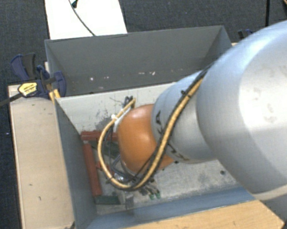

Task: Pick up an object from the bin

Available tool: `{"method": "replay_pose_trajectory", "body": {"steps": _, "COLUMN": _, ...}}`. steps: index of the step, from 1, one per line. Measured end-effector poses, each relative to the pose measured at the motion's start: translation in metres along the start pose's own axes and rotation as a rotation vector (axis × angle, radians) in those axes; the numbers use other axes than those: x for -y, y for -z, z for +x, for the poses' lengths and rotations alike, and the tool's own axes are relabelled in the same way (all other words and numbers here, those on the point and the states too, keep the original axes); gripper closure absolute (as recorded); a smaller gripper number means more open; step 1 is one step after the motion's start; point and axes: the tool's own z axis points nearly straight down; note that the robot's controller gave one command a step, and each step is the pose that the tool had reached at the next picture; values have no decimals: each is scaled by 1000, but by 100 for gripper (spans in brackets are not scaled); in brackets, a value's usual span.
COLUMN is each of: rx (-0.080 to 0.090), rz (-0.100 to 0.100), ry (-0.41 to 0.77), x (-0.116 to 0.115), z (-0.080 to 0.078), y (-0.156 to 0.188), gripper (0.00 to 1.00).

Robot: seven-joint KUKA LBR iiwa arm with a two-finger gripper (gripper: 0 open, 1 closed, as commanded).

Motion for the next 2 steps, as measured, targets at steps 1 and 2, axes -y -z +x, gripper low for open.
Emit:
{"method": "replay_pose_trajectory", "body": {"steps": 1, "rx": 13, "rz": -2, "ry": 1, "x": 0, "z": -3, "y": 1, "gripper": 0}}
{"method": "replay_pose_trajectory", "body": {"steps": 2, "rx": 1, "rz": -1, "ry": 6, "x": -1, "z": 1, "y": -2, "gripper": 100}}
